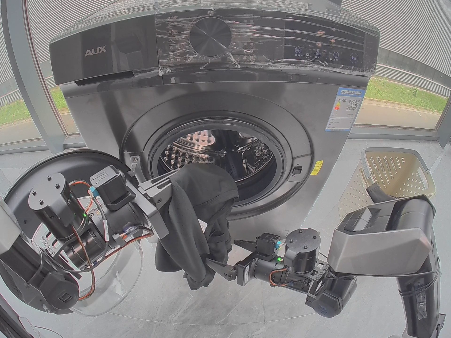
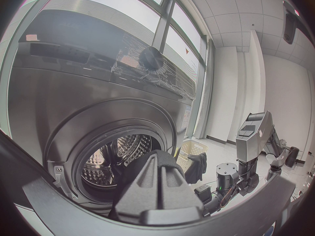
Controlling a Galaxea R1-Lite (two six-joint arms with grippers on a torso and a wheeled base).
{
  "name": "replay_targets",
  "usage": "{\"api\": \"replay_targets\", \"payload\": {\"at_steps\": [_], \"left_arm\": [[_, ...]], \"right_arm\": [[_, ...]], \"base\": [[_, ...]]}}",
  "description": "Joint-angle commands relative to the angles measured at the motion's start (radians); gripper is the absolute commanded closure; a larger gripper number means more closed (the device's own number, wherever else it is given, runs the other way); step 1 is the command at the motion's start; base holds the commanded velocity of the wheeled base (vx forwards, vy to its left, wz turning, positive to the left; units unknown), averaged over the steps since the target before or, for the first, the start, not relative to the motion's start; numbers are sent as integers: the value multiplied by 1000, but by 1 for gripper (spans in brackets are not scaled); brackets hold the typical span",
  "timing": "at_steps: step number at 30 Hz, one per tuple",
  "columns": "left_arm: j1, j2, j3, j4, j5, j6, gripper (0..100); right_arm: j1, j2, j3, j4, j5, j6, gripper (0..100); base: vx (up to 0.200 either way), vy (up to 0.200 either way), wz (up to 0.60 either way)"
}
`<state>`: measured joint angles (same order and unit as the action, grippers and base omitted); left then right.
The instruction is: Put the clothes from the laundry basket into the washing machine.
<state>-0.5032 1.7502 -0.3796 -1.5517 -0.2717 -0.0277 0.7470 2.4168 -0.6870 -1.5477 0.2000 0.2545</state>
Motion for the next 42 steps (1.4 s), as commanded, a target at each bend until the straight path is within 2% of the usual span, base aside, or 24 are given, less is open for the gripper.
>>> {"api": "replay_targets", "payload": {"at_steps": [1, 2, 3, 19, 21, 25, 27, 31, 35, 42], "left_arm": [[0, 3, -2, -1, 0, -1, 100], [0, 3, -2, -1, 0, -1, 100], [0, 3, -2, -1, 0, -1, 100], [9, 3, 4, -1, 0, -8, 100], [11, 5, 4, -1, 0, -9, 100], [18, 11, 1, -1, 0, -9, 100], [32, 12, -1, -1, 0, -12, 100], [40, 17, 1, -1, 0, -14, 100], [38, 17, 1, -1, -1, -14, 100], [40, 37, 5, -1, 0, -11, 100]], "right_arm": [[6, 11, -5, 0, -2, 0, 0], [6, 11, -2, 0, -2, 2, 0], [6, 10, 0, 0, -4, 2, 100], [5, -38, 23, -3, -5, 3, 100], [-6, -97, 81, -3, -5, 5, 100], [-11, -148, 135, -3, -5, 2, 100], [-31, -206, 185, -3, -14, -1, 100], [-72, -300, 225, -2, -76, -12, 100], [-133, -360, 259, -2, -85, -44, 100], [-158, -458, 288, -2, -86, -66, 100]], "base": [[0, 0, 0], [0, 0, 0], [0, 0, 0], [0, 0, 0], [0, 0, 0], [0, 0, 0], [0, 0, 0], [0, 0, 0], [0, 0, 0], [0, 0, 0]]}}
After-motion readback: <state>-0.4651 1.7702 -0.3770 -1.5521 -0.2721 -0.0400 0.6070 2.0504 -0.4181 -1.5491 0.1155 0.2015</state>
